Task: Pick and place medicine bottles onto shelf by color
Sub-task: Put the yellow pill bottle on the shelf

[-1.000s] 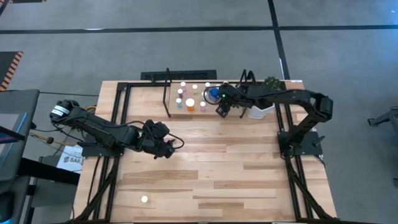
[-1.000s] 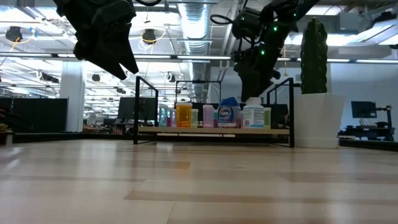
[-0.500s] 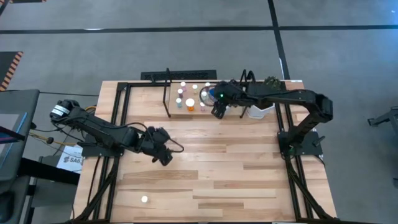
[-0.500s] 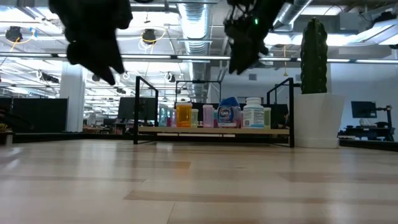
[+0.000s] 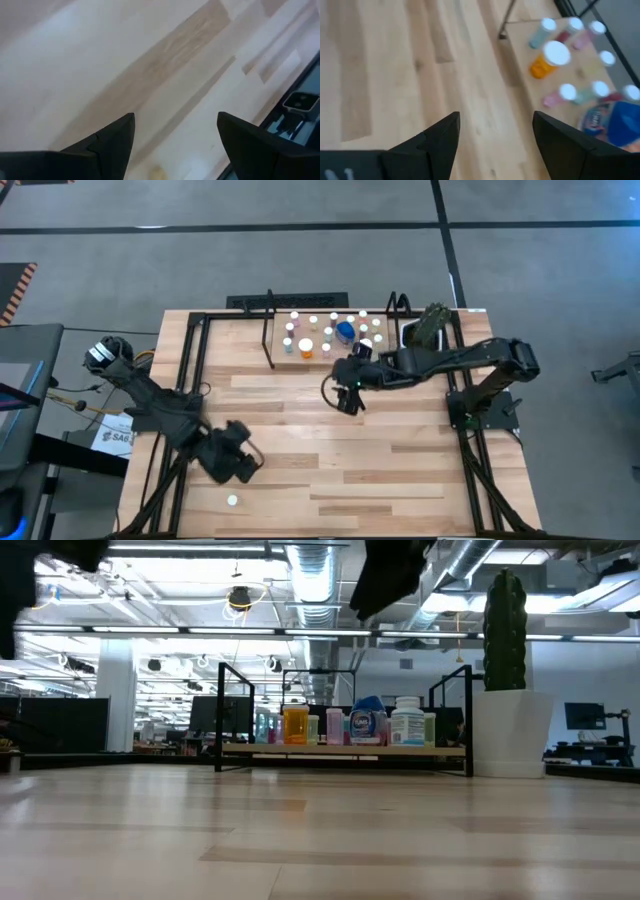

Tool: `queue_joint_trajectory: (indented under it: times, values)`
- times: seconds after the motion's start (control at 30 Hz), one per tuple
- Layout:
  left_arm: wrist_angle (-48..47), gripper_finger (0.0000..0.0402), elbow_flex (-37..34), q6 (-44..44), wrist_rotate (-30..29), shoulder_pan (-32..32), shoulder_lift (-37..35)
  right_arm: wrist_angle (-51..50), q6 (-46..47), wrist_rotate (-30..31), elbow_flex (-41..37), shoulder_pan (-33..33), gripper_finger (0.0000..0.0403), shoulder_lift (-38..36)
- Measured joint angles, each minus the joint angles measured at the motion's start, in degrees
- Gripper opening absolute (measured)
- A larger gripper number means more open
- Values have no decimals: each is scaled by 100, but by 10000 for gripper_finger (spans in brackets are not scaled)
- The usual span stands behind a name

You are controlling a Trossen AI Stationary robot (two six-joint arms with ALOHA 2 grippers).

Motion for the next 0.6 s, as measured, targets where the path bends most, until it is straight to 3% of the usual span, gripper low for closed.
queue_joint_trajectory:
  times: [0.17, 0.3, 0.43, 0.6]
  values:
    - [-158, 270, 4, -1496, -213, -753, 275, 46, 126, 11, 0, 395, 272, 0]
    - [-135, 270, 4, -2222, 154, -1089, 635, 46, 318, 15, 0, 608, 272, 0]
    - [214, 270, 2, -2463, 587, -1240, 1000, 69, 366, 20, 0, 750, 272, 0]
    - [672, 270, 127, -2438, 632, -1309, 1223, 108, 466, 21, 0, 805, 272, 0]
